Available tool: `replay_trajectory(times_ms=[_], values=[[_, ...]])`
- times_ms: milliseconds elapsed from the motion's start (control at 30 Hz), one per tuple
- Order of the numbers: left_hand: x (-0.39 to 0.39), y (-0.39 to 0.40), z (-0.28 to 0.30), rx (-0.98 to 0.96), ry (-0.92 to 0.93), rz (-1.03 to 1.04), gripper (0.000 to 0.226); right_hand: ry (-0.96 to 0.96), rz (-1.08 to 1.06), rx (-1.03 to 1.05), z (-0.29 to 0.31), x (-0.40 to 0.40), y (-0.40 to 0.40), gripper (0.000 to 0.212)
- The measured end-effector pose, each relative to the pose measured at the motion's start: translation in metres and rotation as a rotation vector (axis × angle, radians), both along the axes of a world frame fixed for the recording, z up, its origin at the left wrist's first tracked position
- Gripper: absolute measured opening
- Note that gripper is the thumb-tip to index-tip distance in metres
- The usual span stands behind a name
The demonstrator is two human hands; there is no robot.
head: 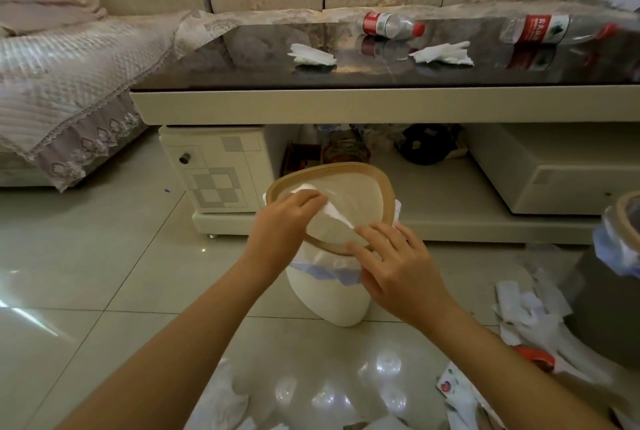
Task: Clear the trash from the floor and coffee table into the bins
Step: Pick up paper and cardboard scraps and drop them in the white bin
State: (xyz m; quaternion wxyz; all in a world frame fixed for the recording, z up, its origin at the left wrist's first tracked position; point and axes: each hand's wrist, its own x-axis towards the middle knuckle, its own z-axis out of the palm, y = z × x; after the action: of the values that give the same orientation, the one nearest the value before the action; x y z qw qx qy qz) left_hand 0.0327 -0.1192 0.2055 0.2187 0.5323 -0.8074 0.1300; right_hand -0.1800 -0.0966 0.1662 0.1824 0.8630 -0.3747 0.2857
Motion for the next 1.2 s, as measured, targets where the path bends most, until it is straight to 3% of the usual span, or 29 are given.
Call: replay_trajectory(times_ms=[100,200,367,500,867,1067,1200], values=[[-0.023,-0.014,-0.004,0.094,-0.151,0.101,0.049,0.031,-0.02,0.009,0.0,-0.008,0.001,0.024],[-0.032,-0.009,-0.013,0.129,-0.174,0.125,0.049,0.062,-0.049,0.016,-0.003,-0.024,0.003,0.03],[-0.052,0.026,-0.023,0.011,-0.087,-0.098,0.047,0.104,-0.085,0.057,-0.02,-0.059,0.021,0.037],[-0.077,0.048,-0.054,-0.037,-0.19,-0.266,0.046,0.144,-0.136,0.143,-0.043,-0.087,0.041,0.042],[-0.143,0.072,-0.168,0.494,-0.402,-0.307,0.078,0.32,-0.401,0.527,-0.119,-0.163,0.095,0.058],[-0.187,0.07,-0.203,0.566,-0.517,-0.389,0.098,0.273,-0.523,0.654,-0.163,-0.19,0.12,0.042],[-0.219,0.062,-0.219,0.625,-0.484,-0.402,0.099,0.316,-0.596,0.764,-0.181,-0.202,0.127,0.049]])
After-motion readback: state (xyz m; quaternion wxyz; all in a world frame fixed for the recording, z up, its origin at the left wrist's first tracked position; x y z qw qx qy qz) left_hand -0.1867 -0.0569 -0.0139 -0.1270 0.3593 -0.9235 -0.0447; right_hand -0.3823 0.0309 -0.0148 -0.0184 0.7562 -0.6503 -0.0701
